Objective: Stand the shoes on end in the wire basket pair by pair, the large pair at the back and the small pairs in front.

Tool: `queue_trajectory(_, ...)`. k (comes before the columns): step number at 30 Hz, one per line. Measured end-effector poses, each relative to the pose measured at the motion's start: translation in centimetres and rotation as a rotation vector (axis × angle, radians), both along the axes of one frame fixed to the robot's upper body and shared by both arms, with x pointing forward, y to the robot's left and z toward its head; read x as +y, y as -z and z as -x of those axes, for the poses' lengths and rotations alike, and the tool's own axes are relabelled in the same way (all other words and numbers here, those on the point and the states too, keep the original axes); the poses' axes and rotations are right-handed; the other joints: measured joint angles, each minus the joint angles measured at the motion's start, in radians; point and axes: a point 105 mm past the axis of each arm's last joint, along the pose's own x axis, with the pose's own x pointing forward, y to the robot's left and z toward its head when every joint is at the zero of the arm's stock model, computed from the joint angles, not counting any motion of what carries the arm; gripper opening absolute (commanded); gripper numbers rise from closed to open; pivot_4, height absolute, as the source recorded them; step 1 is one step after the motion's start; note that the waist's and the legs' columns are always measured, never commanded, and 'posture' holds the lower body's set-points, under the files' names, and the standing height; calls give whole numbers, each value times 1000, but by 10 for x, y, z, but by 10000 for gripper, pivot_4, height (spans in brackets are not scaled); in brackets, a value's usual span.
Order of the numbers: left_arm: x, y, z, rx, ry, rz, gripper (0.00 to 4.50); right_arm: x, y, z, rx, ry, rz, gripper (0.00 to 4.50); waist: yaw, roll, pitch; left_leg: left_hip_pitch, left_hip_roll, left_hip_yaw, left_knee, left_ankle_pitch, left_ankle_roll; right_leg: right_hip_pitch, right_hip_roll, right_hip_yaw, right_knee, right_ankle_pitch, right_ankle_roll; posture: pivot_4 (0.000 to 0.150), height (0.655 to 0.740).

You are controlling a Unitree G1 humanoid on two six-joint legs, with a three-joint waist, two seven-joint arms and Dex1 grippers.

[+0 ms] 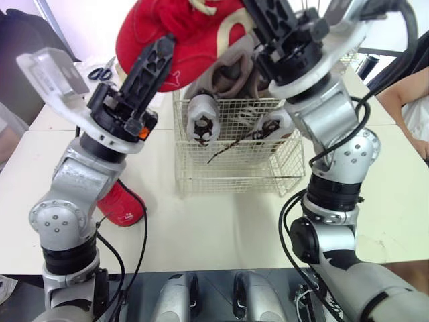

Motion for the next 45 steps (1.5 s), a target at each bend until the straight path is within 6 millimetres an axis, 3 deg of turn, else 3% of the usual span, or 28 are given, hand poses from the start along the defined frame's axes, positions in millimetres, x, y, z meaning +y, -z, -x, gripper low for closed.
queue_trajectory(2, 0, 1, 2, -5, -15, -37, 6899, -2, -3, 0, -45, 10, 47, 9995, 0, 0, 0, 0, 0, 0, 0, 0, 0, 0, 0, 0, 0, 0, 0, 1500, 7371)
queue_trajectory(4, -2, 5, 4, -5, -33, -110, 14810, -6, -3, 1, -100, 24, 119, 9577, 0, 0, 0, 0, 0, 0, 0, -1, 1, 0, 0, 0, -1, 0, 0, 1500, 7371)
queue_trajectory(6, -4, 23, 9, 31, -30, -256, 23091, -16, -7, 2, -186, 49, 221, 9577, 0, 0, 0, -1, 0, 0, 0, -1, 2, -1, 0, 0, -2, 0, 0, 1500, 7371)
queue_trajectory(9, 7, 43, 14, 90, -51, -432, 38485, -56, -19, -1, -288, 168, 337, 9577, 5, -1, 1, -2, 0, 0, -1, -1, 2, -1, 0, -1, -4, 0, 0, 1500, 7371)
queue_trajectory(11, 13, 44, 20, 72, -75, -538, 38485, -74, -21, -1, -322, 204, 402, 9577, 5, 0, 2, -2, 0, 0, -2, -2, 3, -1, 0, -1, -6, 0, 0, 1500, 7371)
queue_trajectory(14, 14, 55, 29, 64, -85, -706, 38485, -86, -13, 2, -330, 197, 524, 9577, 3, 1, 3, -2, 0, 1, -4, -2, 2, -1, 0, 0, -9, 0, 0, 1500, 7371)
queue_trajectory(17, 17, 65, 26, 78, -144, -785, 38485, -96, 6, 0, -272, 197, 616, 9577, 4, 1, 2, -2, 1, 1, -5, -2, 2, -1, -1, 0, -11, 0, -1, 1500, 7371)
queue_trajectory(20, 12, 71, 23, 88, -185, -743, 38485, -101, 41, -10, -143, 196, 687, 9577, 8, 1, 3, -3, 2, 1, -5, -2, 1, 0, -2, 1, -13, 1, -2, 1500, 7371)
queue_trajectory(23, 5, 79, 19, 131, -204, -637, 38485, -102, 63, -12, -82, 198, 737, 9577, 12, 2, 3, -3, 1, 2, -4, 1, -2, -1, -3, 1, -14, 2, -2, 1500, 7371)
queue_trajectory(33, 1, 94, 14, 207, -205, -567, 38485, -112, 90, -18, -107, 262, 829, 9577, 12, 1, 3, -3, 1, 3, -4, 0, -2, 0, -3, 0, -14, 2, -2, 1500, 7371)
queue_trajectory(40, 4, 86, 19, 229, -135, -492, 38485, -117, 118, -23, -64, 252, 866, 9577, 13, 1, 2, -3, 2, 3, -3, 1, -2, 0, -2, 0, -14, 2, -2, 1500, 7371)
queue_trajectory(43, 8, 82, 19, 233, -134, -487, 39083, -116, 125, -23, -56, 241, 859, 20617, 12, 1, 2, -3, 1, 3, -3, 1, -2, 0, -1, 0, -14, 2, -1, 1500, 7371)
queue_trajectory(45, 9, 80, 20, 232, -129, -486, 39083, -115, 129, -21, -49, 223, 860, 30377, 12, 1, 2, -3, 1, 3, -3, 1, -2, 1, -1, 0, -14, 2, -1, 1500, 7371)
